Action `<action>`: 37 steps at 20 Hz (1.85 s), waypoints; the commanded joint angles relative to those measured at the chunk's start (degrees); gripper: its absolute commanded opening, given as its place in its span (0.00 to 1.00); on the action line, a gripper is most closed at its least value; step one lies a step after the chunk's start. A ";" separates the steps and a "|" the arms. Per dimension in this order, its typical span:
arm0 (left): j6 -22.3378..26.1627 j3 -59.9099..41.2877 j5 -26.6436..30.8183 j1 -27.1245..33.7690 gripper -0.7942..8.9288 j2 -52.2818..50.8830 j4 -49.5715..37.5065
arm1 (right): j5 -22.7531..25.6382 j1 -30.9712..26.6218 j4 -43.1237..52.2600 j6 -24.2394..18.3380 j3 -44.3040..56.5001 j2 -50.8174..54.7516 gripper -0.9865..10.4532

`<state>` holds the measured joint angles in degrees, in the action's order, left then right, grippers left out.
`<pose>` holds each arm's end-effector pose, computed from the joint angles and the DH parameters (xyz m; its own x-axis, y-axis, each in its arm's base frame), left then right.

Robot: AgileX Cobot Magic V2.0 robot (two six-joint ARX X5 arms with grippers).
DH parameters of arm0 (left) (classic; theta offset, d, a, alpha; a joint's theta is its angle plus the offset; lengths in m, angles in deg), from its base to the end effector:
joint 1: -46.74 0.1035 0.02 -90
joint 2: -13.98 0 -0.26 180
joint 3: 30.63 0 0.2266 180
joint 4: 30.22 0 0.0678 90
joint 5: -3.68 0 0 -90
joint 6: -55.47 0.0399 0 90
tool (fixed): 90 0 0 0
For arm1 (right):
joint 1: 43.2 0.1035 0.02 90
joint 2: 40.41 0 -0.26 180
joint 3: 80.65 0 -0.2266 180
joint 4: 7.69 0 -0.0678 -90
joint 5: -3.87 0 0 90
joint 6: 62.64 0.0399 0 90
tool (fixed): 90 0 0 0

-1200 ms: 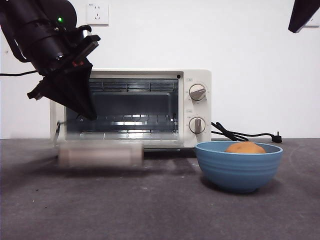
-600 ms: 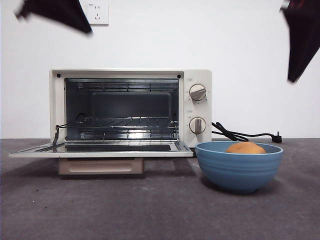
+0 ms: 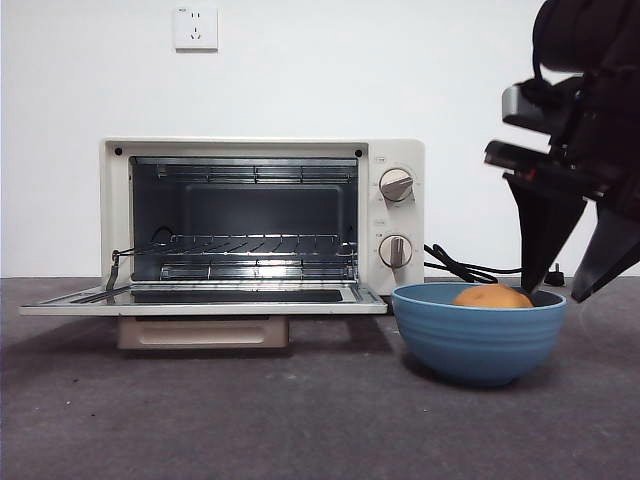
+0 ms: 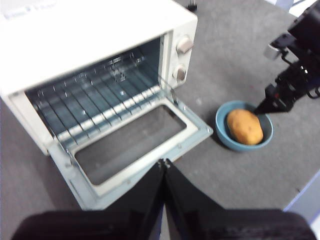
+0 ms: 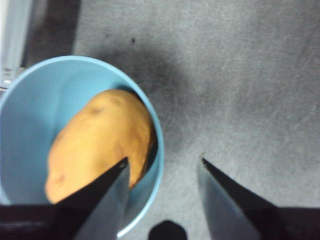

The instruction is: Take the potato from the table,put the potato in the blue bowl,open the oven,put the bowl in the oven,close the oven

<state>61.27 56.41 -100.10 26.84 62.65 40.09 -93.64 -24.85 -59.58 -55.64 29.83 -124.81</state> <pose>0.1062 -0.0485 0.3830 0.6939 -0.5045 -0.5138 0.5682 0.8219 -0.0396 0.2413 0.0855 0.2054 0.3300 0.2472 -0.9110 -0.2521 0.9531 0.1673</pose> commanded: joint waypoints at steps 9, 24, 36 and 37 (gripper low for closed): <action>-1.36 -0.11 0.02 0.00 0.07 0.15 1.27 | -0.13 0.00 3.39 -0.66 0.50 -4.96 0.07; -0.55 -0.11 0.17 0.00 0.07 0.31 1.27 | 2.23 14.14 12.24 9.03 -9.92 1.31 0.07; -0.55 -0.11 0.04 0.00 0.07 0.31 2.62 | 7.93 14.60 15.78 15.21 -30.12 -21.79 0.07; -0.55 -0.11 0.02 0.00 0.07 0.31 2.84 | 7.93 14.47 16.94 15.98 -30.64 -22.84 0.07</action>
<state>60.40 56.41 -99.99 26.84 63.04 42.96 -85.93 -10.32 -43.05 -40.88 -0.49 -147.21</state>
